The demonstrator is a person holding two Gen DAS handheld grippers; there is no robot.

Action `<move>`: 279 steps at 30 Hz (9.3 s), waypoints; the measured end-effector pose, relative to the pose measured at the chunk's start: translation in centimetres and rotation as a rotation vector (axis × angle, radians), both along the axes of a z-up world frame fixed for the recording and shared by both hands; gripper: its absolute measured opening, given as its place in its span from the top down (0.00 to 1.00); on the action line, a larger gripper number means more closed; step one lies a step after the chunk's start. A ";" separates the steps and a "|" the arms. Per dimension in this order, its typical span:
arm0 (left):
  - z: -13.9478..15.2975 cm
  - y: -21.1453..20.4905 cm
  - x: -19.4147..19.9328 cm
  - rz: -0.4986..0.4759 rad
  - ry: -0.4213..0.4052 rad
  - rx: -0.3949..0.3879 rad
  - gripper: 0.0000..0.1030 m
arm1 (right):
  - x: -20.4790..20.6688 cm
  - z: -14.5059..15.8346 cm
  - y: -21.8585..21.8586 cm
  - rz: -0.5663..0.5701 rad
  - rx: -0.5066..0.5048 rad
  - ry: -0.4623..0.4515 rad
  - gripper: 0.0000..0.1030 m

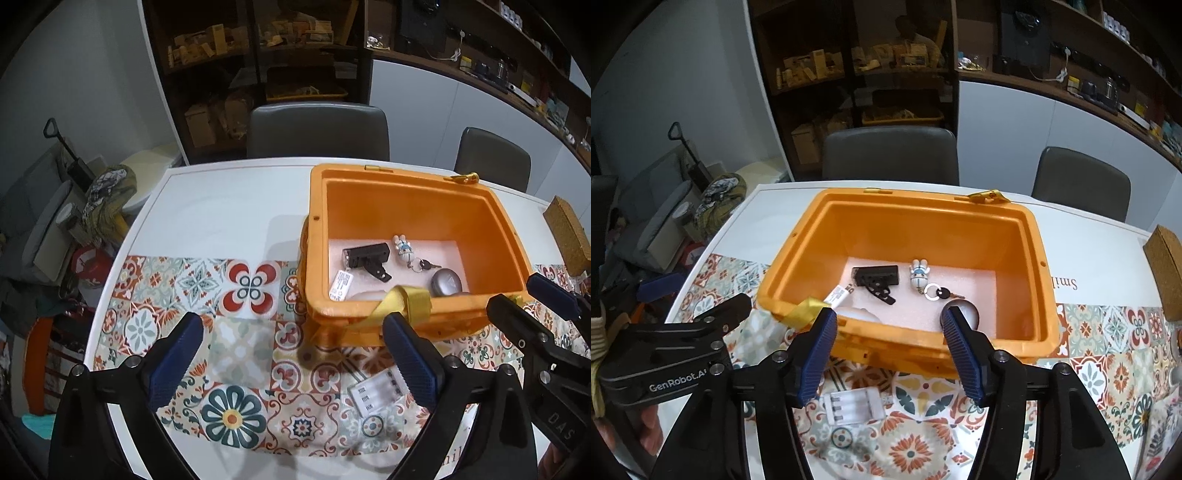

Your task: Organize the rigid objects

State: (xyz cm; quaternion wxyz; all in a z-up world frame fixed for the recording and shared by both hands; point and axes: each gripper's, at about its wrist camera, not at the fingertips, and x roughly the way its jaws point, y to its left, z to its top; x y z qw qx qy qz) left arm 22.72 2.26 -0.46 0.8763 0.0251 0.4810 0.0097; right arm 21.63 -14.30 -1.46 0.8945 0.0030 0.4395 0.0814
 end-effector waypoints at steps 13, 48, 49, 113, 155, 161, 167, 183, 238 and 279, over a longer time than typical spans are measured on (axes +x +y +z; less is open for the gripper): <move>-2.8 1.0 -2.7 0.025 0.058 0.002 0.02 | -3.1 -1.2 1.1 0.051 -0.008 0.000 0.38; -11.2 4.9 -8.2 0.229 0.207 0.020 0.02 | -4.3 -12.0 4.0 0.167 -0.010 0.231 0.21; -11.4 5.0 -8.3 0.233 0.213 0.018 0.02 | -4.3 -12.3 4.1 0.168 -0.009 0.237 0.21; -13.5 3.7 -7.9 0.178 0.247 0.058 0.02 | -4.0 -14.8 3.8 0.099 -0.109 0.269 0.26; -2.2 -1.1 -4.9 0.009 0.006 0.019 0.02 | -4.1 -2.9 -1.6 -0.094 -0.040 0.073 0.26; -1.0 -1.7 -3.6 -0.001 -0.025 0.020 0.02 | -3.0 -2.0 -2.1 -0.118 -0.040 0.047 0.26; 0.2 -2.1 -2.7 -0.001 -0.053 0.021 0.02 | -1.8 -1.2 -2.6 -0.134 -0.044 0.025 0.26; 1.4 -2.0 0.7 0.009 -0.081 0.041 0.02 | 1.9 0.2 -2.4 -0.134 -0.078 -0.011 0.26; 1.7 -3.0 -3.4 -0.043 -0.091 0.069 0.02 | -2.8 1.0 -3.5 -0.181 -0.098 0.035 0.18; 1.9 -2.9 -13.1 -0.033 -0.060 0.013 0.02 | -12.2 1.5 -4.2 -0.163 -0.088 0.046 0.14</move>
